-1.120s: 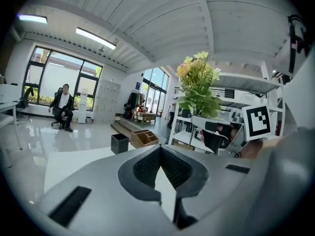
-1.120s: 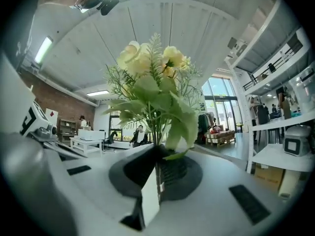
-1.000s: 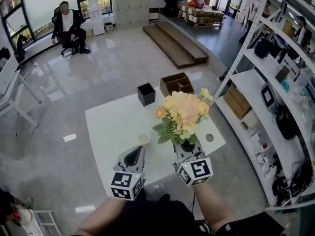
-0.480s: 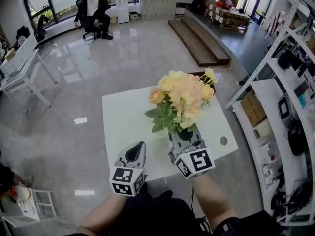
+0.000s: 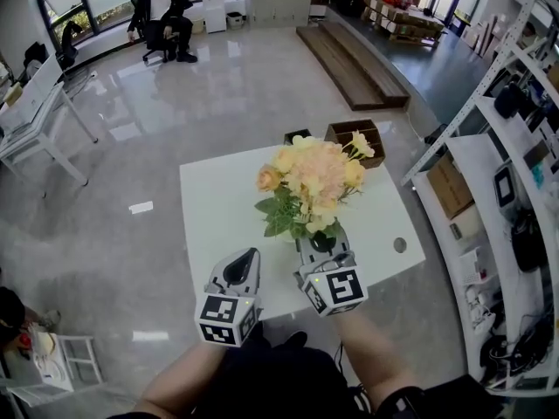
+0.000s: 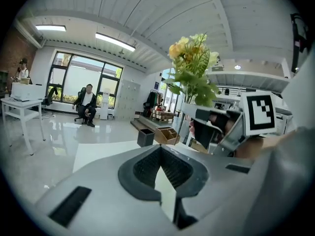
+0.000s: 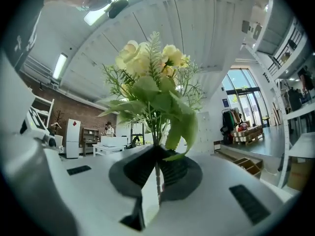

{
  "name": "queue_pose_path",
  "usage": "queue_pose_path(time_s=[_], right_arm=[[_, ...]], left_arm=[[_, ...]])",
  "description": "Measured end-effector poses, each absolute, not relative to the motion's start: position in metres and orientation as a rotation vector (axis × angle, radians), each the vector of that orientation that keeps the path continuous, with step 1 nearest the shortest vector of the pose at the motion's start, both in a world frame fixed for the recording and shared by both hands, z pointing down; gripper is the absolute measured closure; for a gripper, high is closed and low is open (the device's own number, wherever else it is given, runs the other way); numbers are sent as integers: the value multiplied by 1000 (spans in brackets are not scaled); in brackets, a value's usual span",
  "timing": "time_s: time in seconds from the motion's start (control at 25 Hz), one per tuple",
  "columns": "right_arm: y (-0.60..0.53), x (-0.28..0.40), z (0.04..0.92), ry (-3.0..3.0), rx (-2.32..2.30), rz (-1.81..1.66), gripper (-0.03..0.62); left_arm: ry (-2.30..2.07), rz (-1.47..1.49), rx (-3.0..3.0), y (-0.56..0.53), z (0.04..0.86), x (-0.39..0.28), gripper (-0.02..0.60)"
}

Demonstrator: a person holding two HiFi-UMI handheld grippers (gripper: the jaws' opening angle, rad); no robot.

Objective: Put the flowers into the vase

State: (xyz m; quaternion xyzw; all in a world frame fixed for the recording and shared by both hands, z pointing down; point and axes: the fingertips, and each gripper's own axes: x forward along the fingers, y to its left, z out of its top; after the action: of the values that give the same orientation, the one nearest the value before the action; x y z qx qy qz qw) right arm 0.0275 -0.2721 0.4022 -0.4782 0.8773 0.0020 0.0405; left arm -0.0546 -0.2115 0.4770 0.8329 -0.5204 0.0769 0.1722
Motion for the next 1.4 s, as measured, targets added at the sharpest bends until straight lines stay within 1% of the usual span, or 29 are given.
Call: queue_pose_path(time_s=[0.24,0.64,1.0,1.4], right_arm=[[-272,25,466,2744,-1577,-91,568],[-271,24,520,2842,-1651,-200,568],[-275,18,528,2920,-1634,-240,566],[-275,12,535,3081,-1638,-365,560]], left_arm=[[-1459,240,2353,-210,486,-56,578],[-1463,235,2340,-217,487,-61,578],[-1451,232,2343,-220,490,-59,578],[-1444,227,2350,-225,488,-60,578]])
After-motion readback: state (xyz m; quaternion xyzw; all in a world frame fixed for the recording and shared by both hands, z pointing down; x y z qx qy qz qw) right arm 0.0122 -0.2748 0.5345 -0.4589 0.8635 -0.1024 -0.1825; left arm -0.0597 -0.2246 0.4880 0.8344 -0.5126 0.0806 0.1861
